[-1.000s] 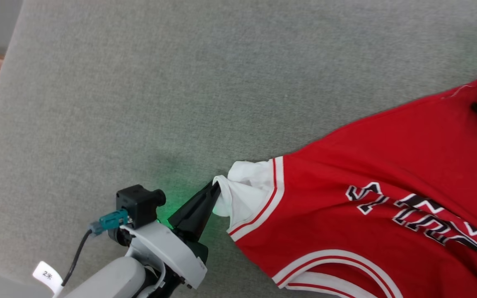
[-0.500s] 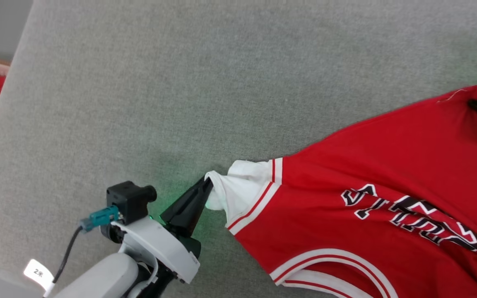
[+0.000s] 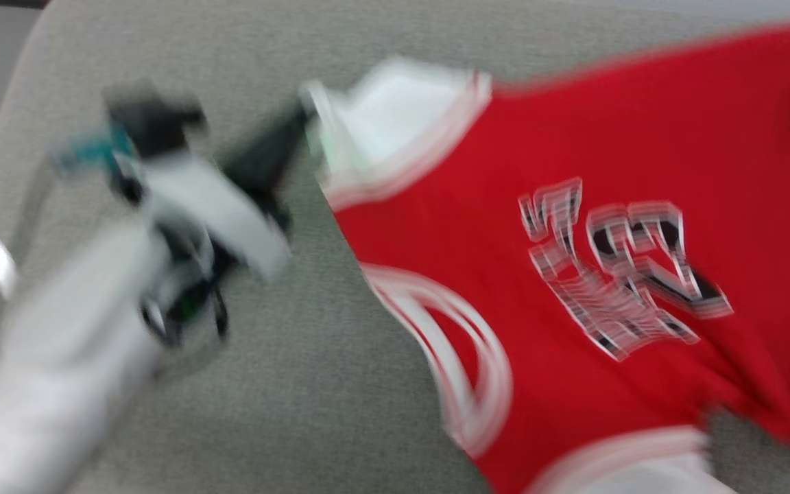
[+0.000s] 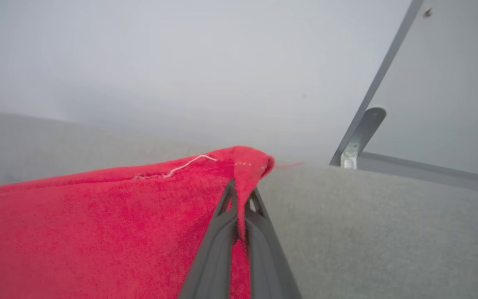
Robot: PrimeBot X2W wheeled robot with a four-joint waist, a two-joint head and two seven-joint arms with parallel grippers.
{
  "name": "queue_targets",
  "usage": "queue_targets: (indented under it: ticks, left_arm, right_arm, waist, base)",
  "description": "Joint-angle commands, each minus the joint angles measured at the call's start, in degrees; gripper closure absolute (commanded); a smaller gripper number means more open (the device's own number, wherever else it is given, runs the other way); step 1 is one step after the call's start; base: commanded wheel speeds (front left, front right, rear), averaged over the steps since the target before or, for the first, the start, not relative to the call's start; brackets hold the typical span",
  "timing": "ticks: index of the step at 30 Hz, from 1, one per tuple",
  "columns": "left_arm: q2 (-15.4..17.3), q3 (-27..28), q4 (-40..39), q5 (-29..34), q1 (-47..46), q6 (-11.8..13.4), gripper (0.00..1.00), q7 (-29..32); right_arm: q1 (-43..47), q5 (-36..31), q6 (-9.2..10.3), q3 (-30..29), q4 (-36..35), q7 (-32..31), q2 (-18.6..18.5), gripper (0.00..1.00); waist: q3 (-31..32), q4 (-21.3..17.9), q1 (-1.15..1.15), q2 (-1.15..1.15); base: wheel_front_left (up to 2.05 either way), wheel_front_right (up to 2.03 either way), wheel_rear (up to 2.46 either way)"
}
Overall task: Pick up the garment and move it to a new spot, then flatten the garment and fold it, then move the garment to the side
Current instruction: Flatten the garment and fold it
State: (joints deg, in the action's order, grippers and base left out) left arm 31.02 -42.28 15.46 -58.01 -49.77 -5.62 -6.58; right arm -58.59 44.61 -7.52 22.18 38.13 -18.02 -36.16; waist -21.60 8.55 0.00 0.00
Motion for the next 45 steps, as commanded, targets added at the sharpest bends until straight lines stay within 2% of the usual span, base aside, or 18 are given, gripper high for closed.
queue_targets:
  ticks: [1,8,14,18,22,26,30,34,38,45]
  left_arm:
    - [-0.2,0.7,1.0,-0.1,-2.0,-0.3,1.0,-0.1]
    - [-5.0,5.0,20.5,0.4,-25.6,-1.2,1.0,-0.2]
    - [-6.7,9.4,33.3,2.9,-44.5,0.3,1.0,-6.3]
    - [-8.4,12.8,37.7,2.0,-51.1,-0.4,1.0,-8.3]
    - [-9.9,14.1,39.8,1.1,-52.3,-1.4,1.0,-8.7]
    - [-12.0,13.4,38.1,-2.1,-45.6,-1.7,1.0,-8.6]
    - [-10.3,12.6,29.8,-4.4,-34.4,-1.8,1.0,-8.7]
    - [-10.1,14.0,20.7,-5.2,-20.3,-1.8,1.0,-8.6]
    - [-10.3,17.9,11.9,-4.3,-5.8,-1.8,1.0,-8.7]
    - [-11.2,24.3,-1.8,-0.4,16.3,-1.8,1.0,-8.7]
  right_arm:
    - [-1.6,-0.6,0.06,-1.2,0.6,0.9,0.4,1.0]
    - [-17.4,-4.0,0.07,-11.4,12.5,9.6,7.0,1.0]
    - [-30.4,-8.1,0.14,-16.1,18.0,17.4,9.4,1.0]
    - [-35.1,-8.9,0.26,-16.9,20.2,19.5,9.9,1.0]
    - [-35.9,-8.6,0.26,-16.1,21.2,19.9,9.9,1.0]
    - [-30.3,-7.3,0.18,-12.2,19.7,18.9,10.4,1.0]
    - [-21.5,-3.5,0.08,-6.6,13.9,17.0,9.0,1.0]
    - [-11.0,1.4,0.08,-2.6,6.2,16.1,5.2,1.0]
    - [-0.5,6.2,0.07,-0.2,-2.5,15.2,1.0,1.0]
    - [16.9,10.7,0.07,1.0,-16.6,14.5,-5.2,1.0]
  waist:
    - [-0.6,-1.3,0.0,0.0]
    - [-4.9,-5.6,0.0,0.0]
    - [-7.5,-8.3,0.0,0.0]
    - [-7.3,-8.7,0.0,0.0]
    - [-6.7,-8.5,0.0,0.0]
    - [-5.8,-7.9,0.0,0.0]
    - [-4.9,-7.2,0.0,0.0]
    - [-3.6,-6.5,0.0,0.0]
    - [-1.8,-6.1,0.0,0.0]
    - [2.5,-6.4,0.0,0.0]
  base:
    - [0.0,0.0,0.0]
    - [0.0,0.0,0.0]
    - [0.0,0.0,0.0]
    - [0.0,0.0,0.0]
    - [0.0,0.0,0.0]
    - [0.0,0.0,0.0]
    - [0.0,0.0,0.0]
    - [0.0,0.0,0.0]
    - [0.0,0.0,0.0]
    - [0.0,0.0,0.0]
